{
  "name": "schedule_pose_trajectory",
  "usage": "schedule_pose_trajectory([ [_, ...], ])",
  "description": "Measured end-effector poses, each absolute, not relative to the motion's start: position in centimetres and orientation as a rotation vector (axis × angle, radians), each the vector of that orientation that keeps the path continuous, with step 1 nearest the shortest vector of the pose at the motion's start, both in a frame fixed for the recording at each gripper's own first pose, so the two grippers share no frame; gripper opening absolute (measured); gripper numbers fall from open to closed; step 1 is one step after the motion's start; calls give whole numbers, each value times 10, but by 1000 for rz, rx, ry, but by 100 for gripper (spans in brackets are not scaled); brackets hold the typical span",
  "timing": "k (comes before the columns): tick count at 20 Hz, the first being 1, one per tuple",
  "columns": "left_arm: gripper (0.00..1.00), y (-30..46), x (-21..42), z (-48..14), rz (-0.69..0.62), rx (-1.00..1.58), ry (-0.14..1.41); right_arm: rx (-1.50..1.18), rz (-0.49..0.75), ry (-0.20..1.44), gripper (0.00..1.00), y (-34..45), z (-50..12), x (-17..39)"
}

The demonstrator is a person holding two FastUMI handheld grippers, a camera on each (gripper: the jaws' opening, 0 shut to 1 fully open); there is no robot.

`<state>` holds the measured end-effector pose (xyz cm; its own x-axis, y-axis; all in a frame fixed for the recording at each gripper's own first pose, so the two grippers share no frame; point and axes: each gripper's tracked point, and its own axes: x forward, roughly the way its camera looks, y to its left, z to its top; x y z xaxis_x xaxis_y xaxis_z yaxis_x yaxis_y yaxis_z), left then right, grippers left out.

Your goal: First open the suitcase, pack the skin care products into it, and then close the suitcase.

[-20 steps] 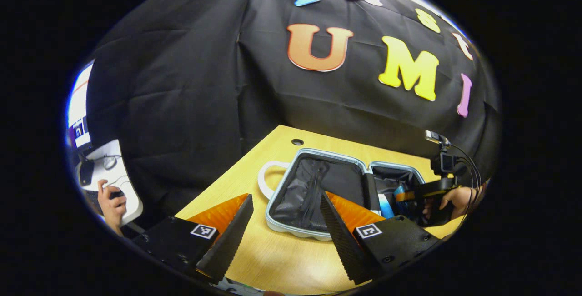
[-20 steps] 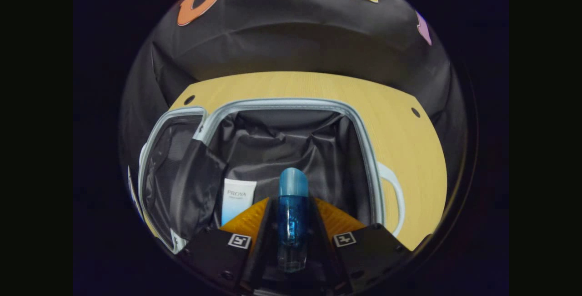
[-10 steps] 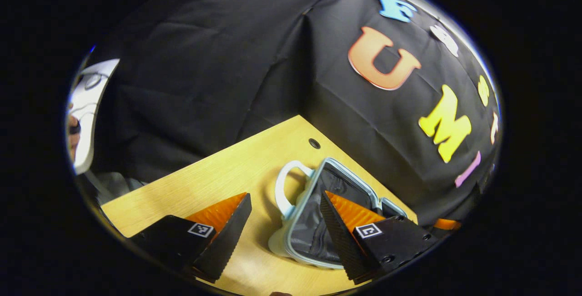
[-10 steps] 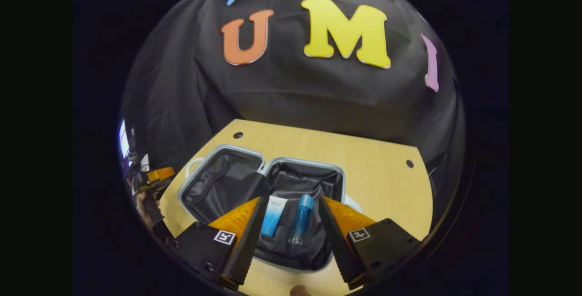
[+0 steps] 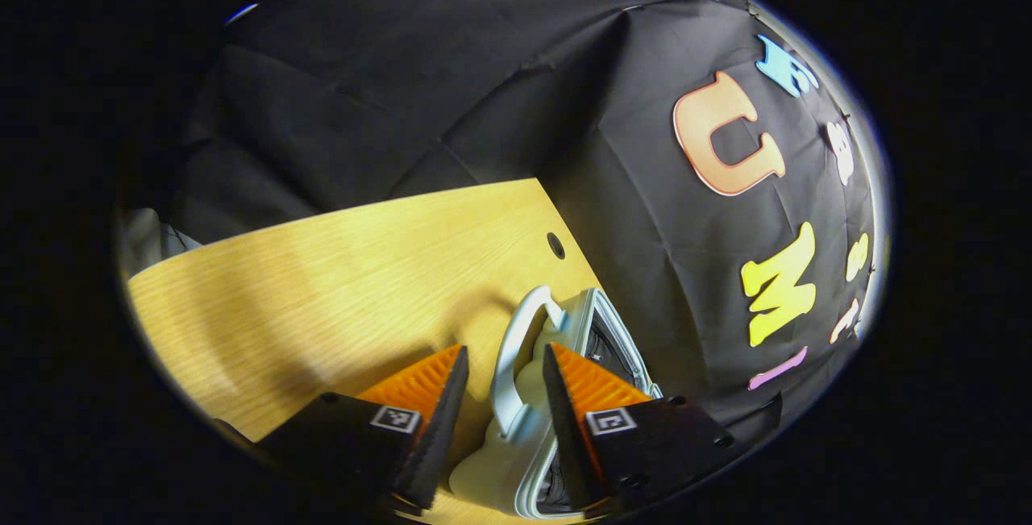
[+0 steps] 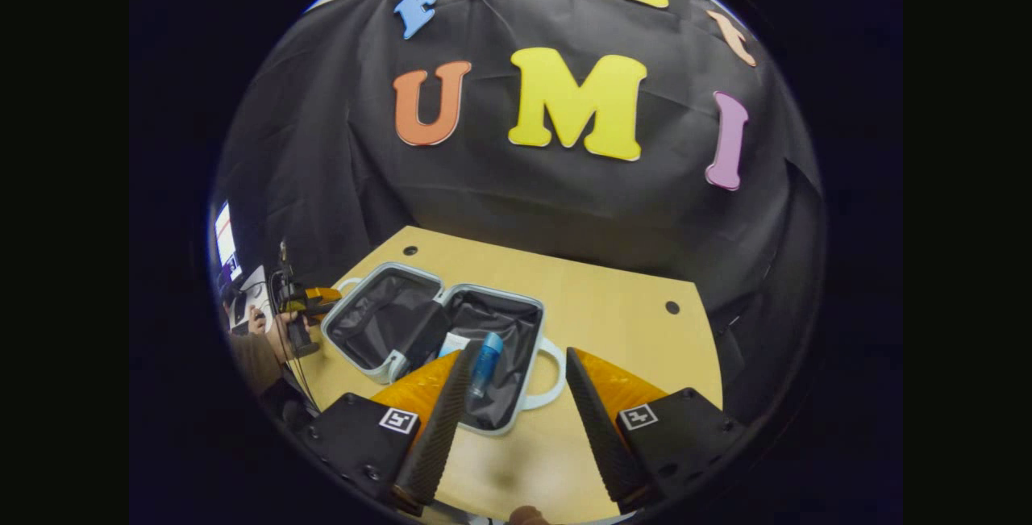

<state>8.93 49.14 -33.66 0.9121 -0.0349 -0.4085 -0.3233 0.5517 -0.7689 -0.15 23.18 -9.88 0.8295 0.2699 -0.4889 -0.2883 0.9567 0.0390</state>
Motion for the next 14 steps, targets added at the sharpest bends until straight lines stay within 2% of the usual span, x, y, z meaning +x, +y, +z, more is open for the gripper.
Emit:
schedule_pose_trajectory([
  [1,48,491,92,-342,168,-968,426,-21,275,519,72,224,-98,-5],
  [2,55,479,93,-329,146,-969,412,-3,257,518,72,217,-96,-6],
  [5,16,481,100,-324,163,-949,385,35,210,516,72,198,-97,-7],
  [7,9,480,98,-322,193,-885,403,70,199,524,72,189,-100,-9],
  [10,7,478,89,-297,254,-765,405,110,178,506,72,171,-96,-7],
  [11,7,478,87,-278,266,-732,380,113,165,491,70,161,-93,-6],
  [14,6,467,80,-219,274,-634,316,147,169,458,72,141,-84,-5],
])
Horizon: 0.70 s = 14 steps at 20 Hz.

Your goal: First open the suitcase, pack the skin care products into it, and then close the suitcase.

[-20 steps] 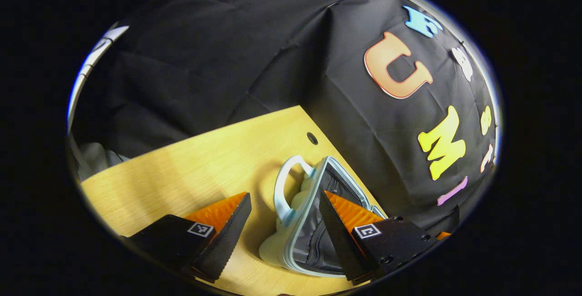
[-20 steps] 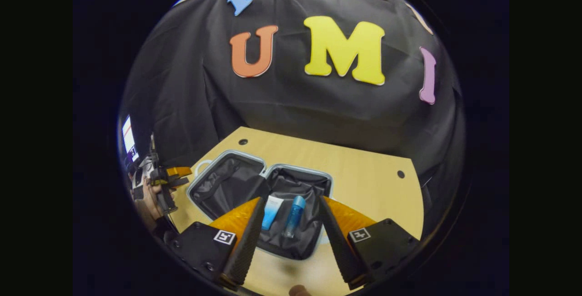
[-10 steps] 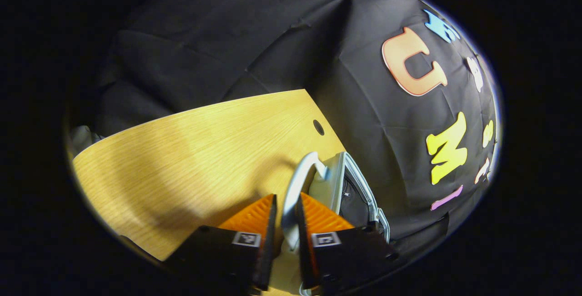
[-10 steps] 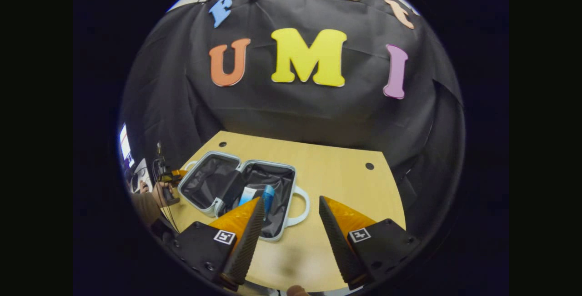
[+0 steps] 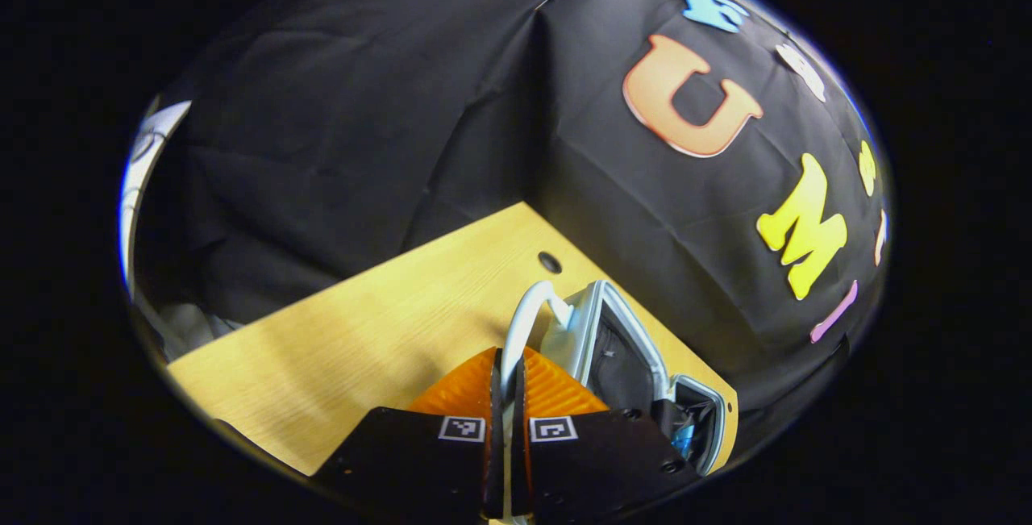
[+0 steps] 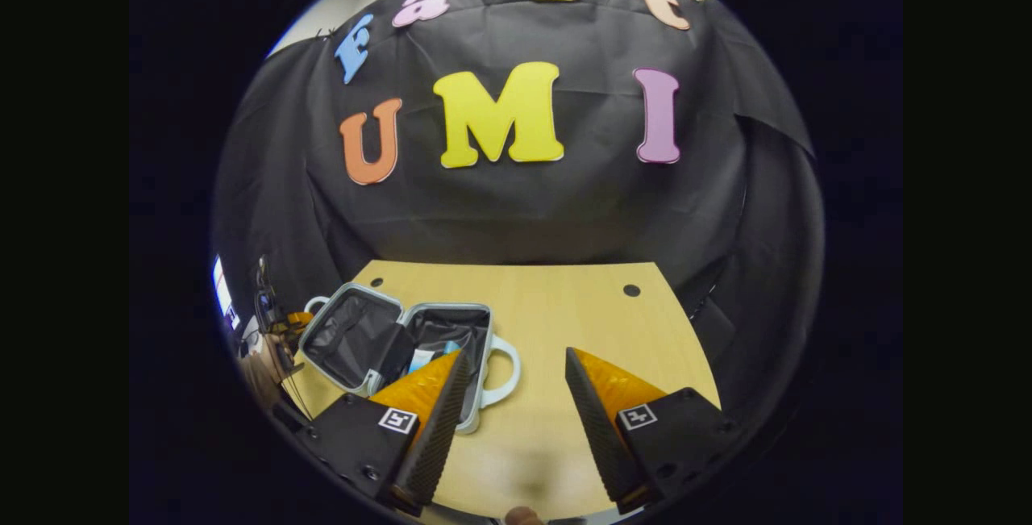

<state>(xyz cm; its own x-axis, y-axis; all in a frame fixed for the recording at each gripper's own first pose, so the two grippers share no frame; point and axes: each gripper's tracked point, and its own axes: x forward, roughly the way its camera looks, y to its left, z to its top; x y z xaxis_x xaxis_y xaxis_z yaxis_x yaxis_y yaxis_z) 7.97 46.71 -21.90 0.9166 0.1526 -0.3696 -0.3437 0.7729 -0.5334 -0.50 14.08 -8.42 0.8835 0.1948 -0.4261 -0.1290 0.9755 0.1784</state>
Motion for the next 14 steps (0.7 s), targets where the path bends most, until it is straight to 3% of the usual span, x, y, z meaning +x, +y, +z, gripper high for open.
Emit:
schedule_pose_trajectory([
  [7,6,376,78,-89,275,-411,223,214,209,392,72,75,-70,7],
  [14,6,249,80,-53,308,-122,184,224,252,379,72,0,-76,16],
])
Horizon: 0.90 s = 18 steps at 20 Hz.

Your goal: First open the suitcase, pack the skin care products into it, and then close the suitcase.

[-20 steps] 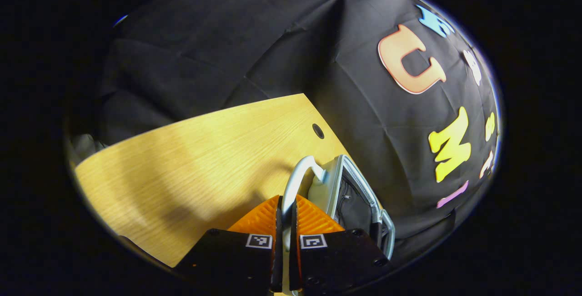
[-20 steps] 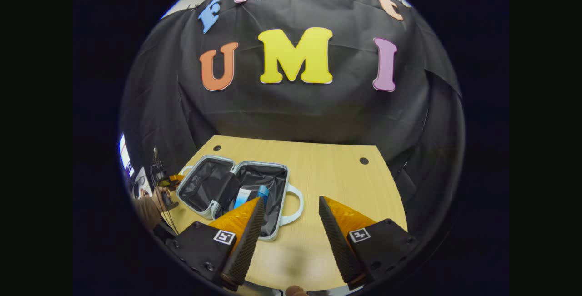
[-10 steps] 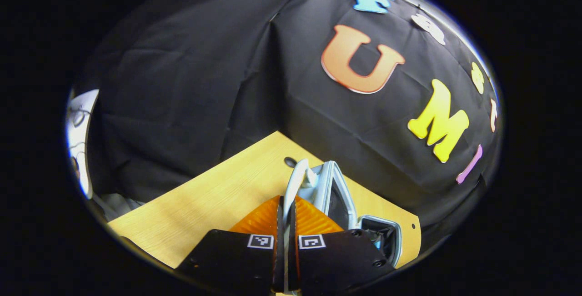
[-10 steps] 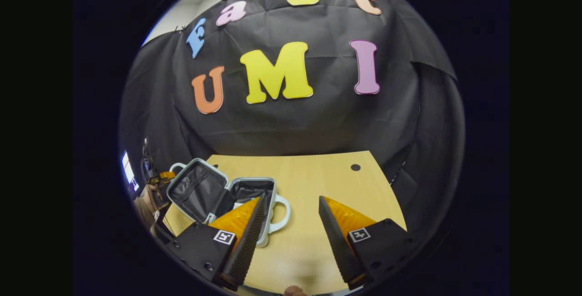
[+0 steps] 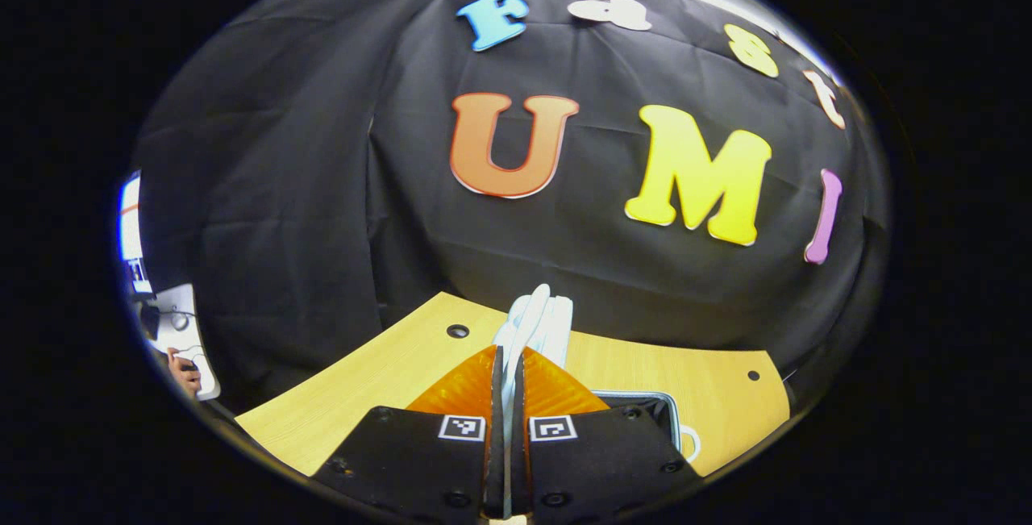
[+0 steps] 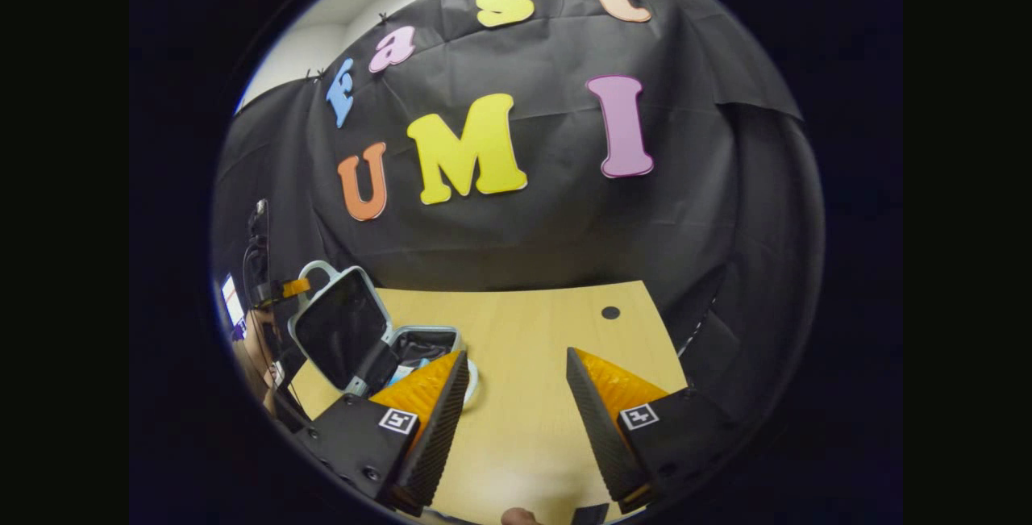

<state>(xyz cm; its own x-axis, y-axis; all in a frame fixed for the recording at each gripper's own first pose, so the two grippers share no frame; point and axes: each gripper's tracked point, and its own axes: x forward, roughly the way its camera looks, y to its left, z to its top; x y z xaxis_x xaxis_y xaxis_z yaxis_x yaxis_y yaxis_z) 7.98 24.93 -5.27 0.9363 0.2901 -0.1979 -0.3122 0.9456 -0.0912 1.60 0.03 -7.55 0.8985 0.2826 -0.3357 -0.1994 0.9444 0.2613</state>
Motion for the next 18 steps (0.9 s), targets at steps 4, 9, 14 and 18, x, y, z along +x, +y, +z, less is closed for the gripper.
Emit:
schedule_pose_trajectory([
  [4,6,169,86,-60,281,-40,169,190,270,380,70,-43,-87,18],
  [9,6,63,108,-112,180,39,248,154,255,385,73,-85,-106,14],
  [14,6,2,124,-182,124,100,339,150,209,420,73,-115,-125,7],
  [18,6,-22,129,-231,104,144,423,131,192,420,73,-119,-128,5],
])
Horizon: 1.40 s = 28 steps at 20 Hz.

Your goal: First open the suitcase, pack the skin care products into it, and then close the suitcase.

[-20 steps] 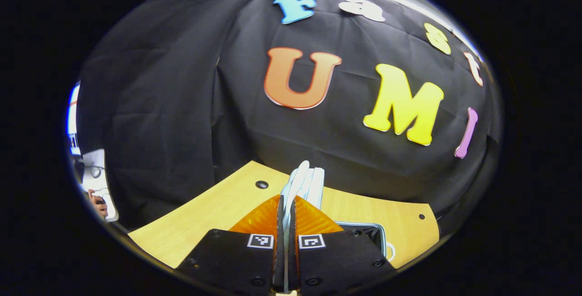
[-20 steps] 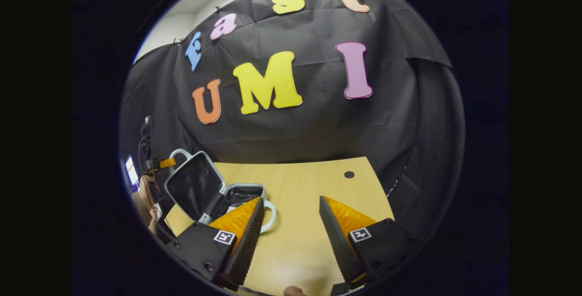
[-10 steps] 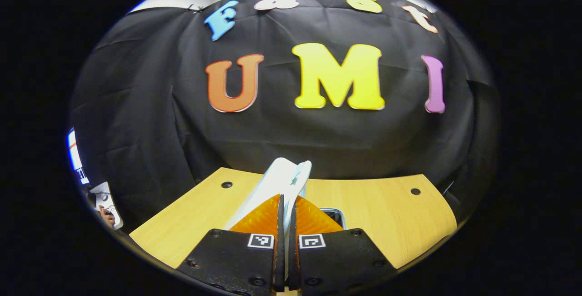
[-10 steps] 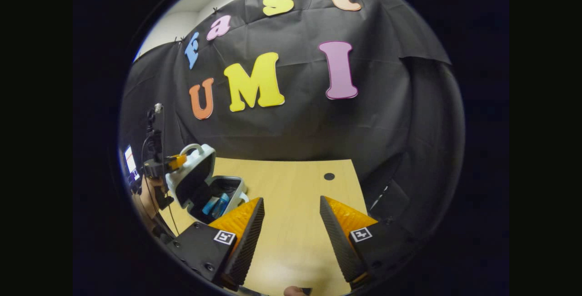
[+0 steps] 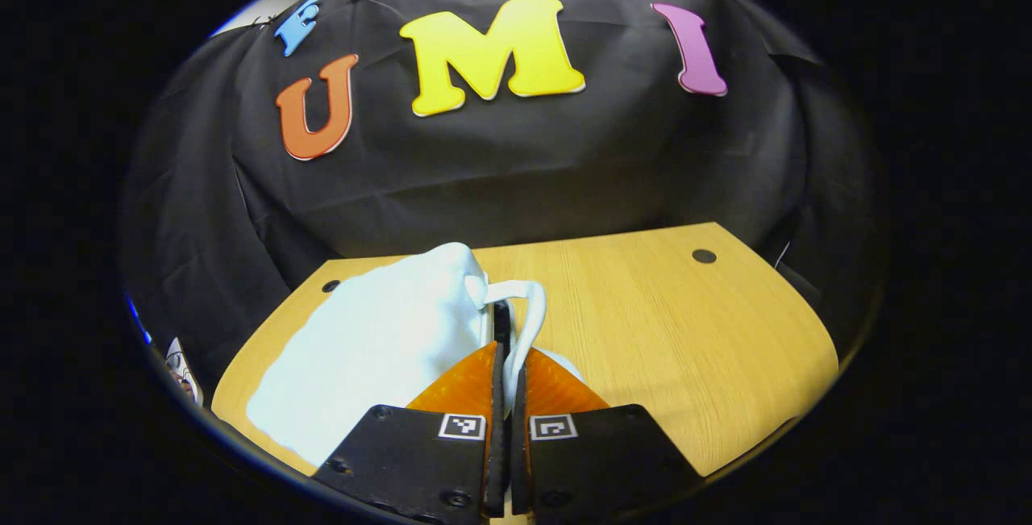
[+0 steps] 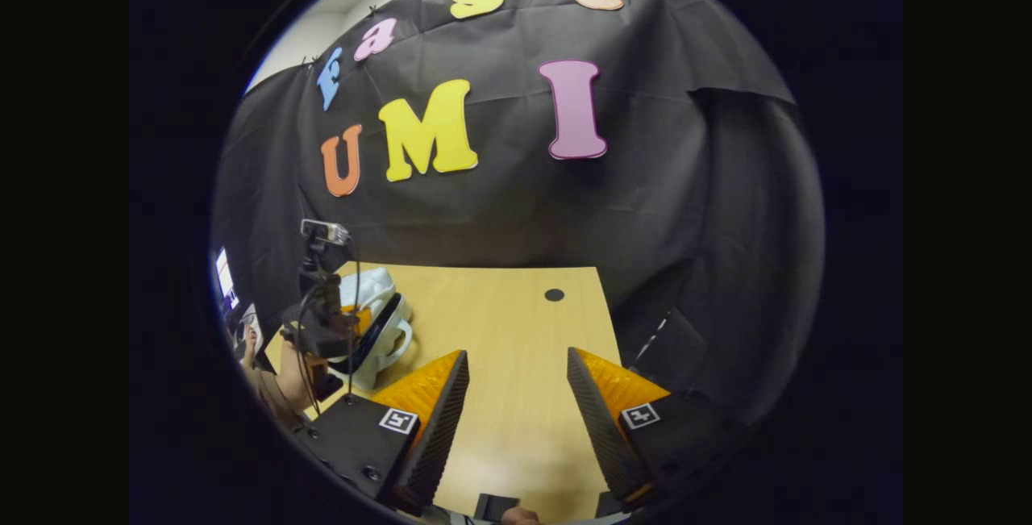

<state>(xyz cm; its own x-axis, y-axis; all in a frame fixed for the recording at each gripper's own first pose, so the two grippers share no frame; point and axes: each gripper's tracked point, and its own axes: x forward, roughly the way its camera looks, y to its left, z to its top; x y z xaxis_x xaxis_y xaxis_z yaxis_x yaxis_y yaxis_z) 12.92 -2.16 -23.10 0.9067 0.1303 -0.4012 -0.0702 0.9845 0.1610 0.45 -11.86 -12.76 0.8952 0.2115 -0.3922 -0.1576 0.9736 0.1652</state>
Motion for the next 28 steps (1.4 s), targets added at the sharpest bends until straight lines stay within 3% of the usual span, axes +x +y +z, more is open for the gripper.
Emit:
schedule_pose_trajectory([
  [5,9,-31,137,-250,87,179,471,100,183,426,73,-107,-125,5],
  [6,14,-39,136,-257,69,164,496,98,182,419,73,-103,-120,7],
  [7,34,-41,132,-257,58,163,511,97,176,412,73,-100,-116,10],
  [11,42,-40,124,-239,30,100,514,114,157,367,70,-75,-90,21],
  [18,73,-14,117,-83,-77,107,246,132,154,277,73,-3,-51,34],
  [21,97,13,82,-13,-66,132,117,126,112,187,70,20,-22,42],
  [25,98,55,37,32,-15,156,34,120,97,120,73,59,2,42],
  [28,98,84,18,32,18,107,59,98,89,81,73,83,18,36],
])
